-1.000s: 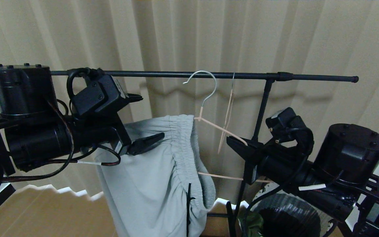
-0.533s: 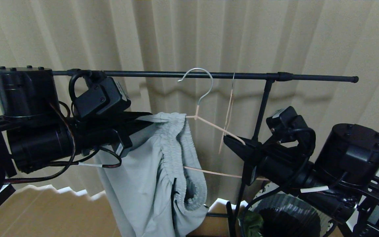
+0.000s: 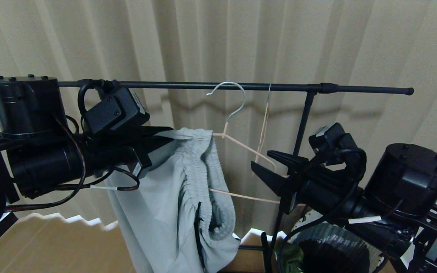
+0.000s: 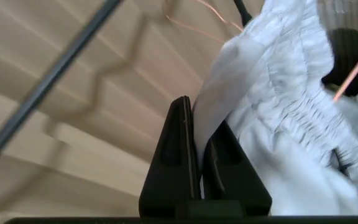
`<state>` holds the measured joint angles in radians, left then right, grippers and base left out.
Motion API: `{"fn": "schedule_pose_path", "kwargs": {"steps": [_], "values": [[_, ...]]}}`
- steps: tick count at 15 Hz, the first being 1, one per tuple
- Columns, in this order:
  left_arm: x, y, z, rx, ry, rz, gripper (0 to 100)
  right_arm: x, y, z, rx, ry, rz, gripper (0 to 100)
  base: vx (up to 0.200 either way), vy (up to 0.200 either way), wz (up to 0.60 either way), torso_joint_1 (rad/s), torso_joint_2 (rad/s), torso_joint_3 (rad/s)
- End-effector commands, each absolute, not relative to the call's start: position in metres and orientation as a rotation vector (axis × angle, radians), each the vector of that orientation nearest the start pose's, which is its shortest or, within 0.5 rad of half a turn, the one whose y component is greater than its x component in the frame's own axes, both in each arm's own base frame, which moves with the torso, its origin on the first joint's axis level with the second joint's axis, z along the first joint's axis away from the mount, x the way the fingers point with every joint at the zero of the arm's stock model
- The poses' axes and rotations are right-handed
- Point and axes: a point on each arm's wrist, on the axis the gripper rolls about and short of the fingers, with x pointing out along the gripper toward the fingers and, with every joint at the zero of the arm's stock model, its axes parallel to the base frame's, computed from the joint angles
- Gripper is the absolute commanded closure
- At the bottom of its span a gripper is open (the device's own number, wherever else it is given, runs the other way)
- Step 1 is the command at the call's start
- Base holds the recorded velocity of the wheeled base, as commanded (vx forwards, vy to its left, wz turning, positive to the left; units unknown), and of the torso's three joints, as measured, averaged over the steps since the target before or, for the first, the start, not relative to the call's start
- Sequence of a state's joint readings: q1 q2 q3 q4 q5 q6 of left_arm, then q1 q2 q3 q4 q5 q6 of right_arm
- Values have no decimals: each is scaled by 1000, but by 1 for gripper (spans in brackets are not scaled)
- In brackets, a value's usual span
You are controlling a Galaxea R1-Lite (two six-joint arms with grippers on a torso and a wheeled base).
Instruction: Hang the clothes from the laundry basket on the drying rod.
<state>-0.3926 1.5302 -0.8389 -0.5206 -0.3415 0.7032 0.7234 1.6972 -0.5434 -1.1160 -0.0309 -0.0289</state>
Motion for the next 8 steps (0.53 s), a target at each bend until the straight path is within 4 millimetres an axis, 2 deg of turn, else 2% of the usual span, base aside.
{"fn": "schedule_pose_path", "kwargs": {"steps": [1,3,4,8], "values": [[250,-103,230,677,-76,-699,100,211,183,164,-45,29,682,0,0,0,0,0,0,0],[253,-98,230,675,-29,-584,100,211,169,166,-72,10,643,0,0,0,0,0,0,0],[254,-95,230,616,7,-529,100,207,164,164,-99,10,639,0,0,0,0,0,0,0],[248,-101,242,421,-31,-529,100,195,160,149,-124,71,663,0,0,0,0,0,0,0]]}}
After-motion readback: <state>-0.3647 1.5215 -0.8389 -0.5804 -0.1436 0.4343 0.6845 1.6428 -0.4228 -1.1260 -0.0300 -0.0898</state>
